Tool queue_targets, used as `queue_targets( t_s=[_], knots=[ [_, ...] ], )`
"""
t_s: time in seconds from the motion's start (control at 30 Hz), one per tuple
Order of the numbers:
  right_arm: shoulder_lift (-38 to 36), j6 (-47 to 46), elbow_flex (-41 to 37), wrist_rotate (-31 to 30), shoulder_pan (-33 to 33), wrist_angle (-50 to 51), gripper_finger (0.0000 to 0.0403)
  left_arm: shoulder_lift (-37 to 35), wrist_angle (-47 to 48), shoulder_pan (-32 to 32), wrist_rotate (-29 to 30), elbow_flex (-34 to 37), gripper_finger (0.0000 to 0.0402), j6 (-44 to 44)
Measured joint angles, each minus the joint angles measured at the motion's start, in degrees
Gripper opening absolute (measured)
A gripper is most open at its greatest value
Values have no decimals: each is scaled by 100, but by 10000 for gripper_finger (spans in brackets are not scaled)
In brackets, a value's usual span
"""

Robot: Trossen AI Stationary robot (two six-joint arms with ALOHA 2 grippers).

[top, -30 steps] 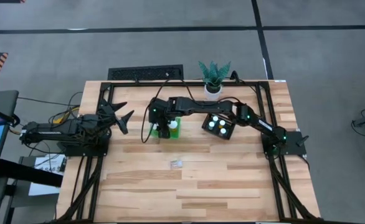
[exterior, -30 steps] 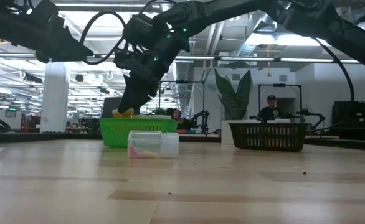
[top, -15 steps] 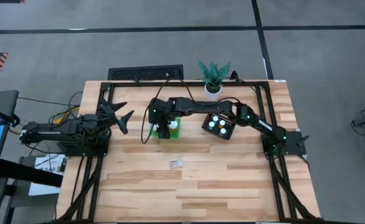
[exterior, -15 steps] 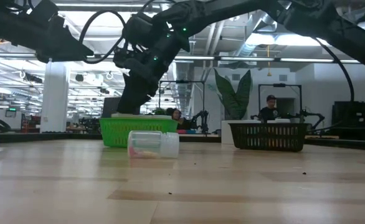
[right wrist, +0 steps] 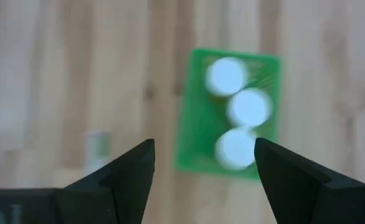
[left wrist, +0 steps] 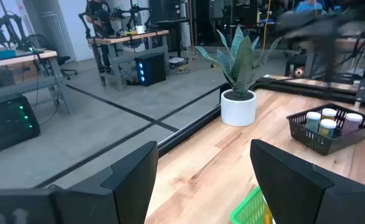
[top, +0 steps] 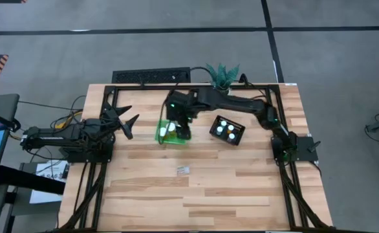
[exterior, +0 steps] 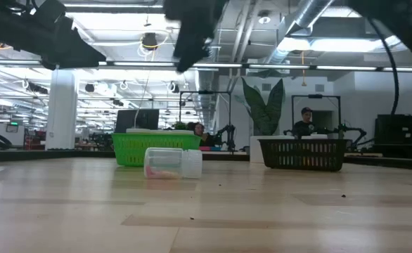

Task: Pick and place medicine bottles into bin by pill shape (circle, oval)
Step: Put the transparent capsule bottle into the green basket

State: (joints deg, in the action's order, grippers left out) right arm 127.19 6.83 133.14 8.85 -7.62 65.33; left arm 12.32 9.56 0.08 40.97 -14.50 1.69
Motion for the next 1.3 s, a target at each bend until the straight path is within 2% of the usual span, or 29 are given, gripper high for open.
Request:
queue_targets(
  t_s=[0.13, 0.3, 0.43, 0.6, 0.8, 0.93, 1.03, 1.3],
  knots=[
    [-270, -468, 0, -107, 487, 609, 282, 0, -8, 0, 0, 2, 251, 0],
    [-73, -667, -36, -327, 1234, 1135, 282, 1, -4, 0, 0, 2, 251, 1],
    [159, -974, -390, -831, 1789, 957, 282, 1, 2, 0, -2, 2, 251, 59],
    [359, -948, -1247, -1572, 2225, -54, 282, 2, 12, 0, -4, 2, 251, 68],
    [302, -1158, -2191, -1667, 2171, -932, 282, 2, 12, 2, -1, 2, 251, 87],
    [272, -1386, -2428, -1574, 2121, -1107, 282, 0, 16, 2, -2, 2, 251, 123],
    [269, -1392, -2605, -1287, 2148, -1353, 282, 2, 14, 1, -4, 2, 251, 151],
    [269, -1386, -2976, -1240, 2165, -1993, 282, 2, 12, 2, -4, 2, 251, 153]
  ],
)
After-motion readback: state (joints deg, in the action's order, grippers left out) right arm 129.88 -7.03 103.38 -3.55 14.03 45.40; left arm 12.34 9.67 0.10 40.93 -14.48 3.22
